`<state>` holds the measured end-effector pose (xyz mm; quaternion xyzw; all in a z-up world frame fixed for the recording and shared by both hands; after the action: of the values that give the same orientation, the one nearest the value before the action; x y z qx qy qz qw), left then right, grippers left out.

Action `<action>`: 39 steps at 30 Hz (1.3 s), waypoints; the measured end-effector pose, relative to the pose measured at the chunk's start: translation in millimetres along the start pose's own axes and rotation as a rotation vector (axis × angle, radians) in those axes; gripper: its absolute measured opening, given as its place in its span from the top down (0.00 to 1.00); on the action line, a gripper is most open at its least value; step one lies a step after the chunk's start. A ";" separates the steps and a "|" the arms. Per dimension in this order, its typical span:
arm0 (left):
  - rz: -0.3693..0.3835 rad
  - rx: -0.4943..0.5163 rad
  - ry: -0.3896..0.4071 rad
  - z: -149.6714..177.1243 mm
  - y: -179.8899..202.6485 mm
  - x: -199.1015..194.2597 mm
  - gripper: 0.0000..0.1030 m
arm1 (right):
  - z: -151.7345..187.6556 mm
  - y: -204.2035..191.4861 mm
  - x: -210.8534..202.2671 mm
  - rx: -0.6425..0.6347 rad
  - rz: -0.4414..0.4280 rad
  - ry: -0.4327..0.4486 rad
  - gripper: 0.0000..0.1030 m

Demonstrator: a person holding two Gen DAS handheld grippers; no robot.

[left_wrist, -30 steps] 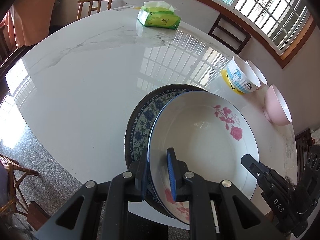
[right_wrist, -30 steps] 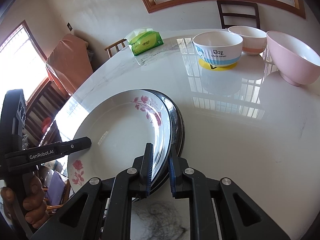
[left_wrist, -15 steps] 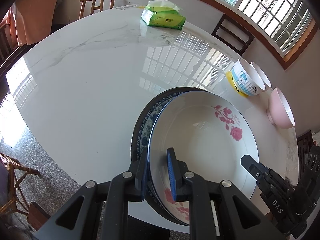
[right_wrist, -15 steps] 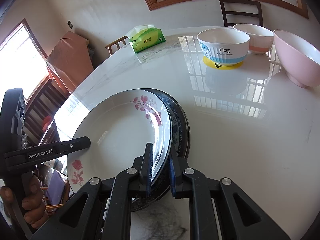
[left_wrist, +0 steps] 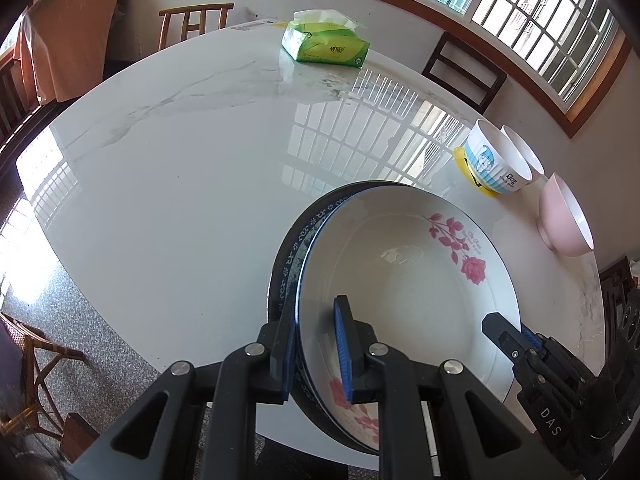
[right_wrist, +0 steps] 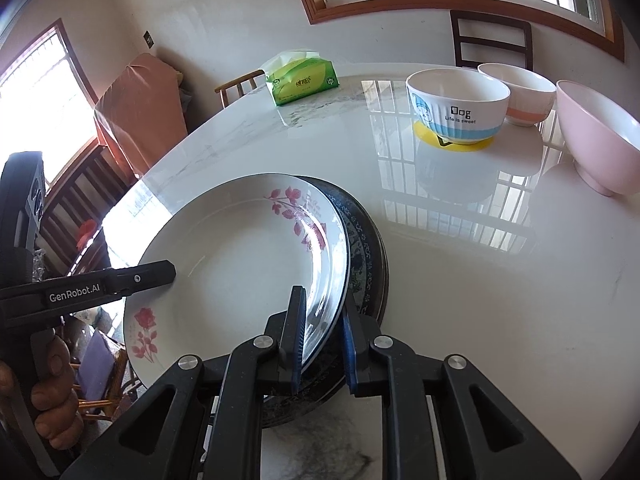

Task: Organize plates and bowls
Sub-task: 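Lower the pink-flowered plate onto the blue-and-white plate stack, then open both grippers and lift them off the pink-flowered plate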

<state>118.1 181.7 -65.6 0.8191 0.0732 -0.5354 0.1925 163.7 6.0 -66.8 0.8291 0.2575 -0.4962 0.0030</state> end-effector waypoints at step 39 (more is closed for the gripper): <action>-0.115 0.291 0.087 22.7 111.9 -21.6 0.76 | 45.0 181.8 -77.0 0.339 0.253 0.247 0.43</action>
<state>126.4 72.2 -27.6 0.8552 0.0498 -0.5145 0.0373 176.0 -196.0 -71.7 0.8978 0.0631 -0.4229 -0.1053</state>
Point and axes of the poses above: each gripper's, at about its wrist camera, not at the fingertips, and x roughly the way its jaws point, y to its right, z to its underside, the point moved 3 cm from there along x, roughly the way its jaws point, and after that the axes turned 7 degrees about -y, right-handed, at the moved point
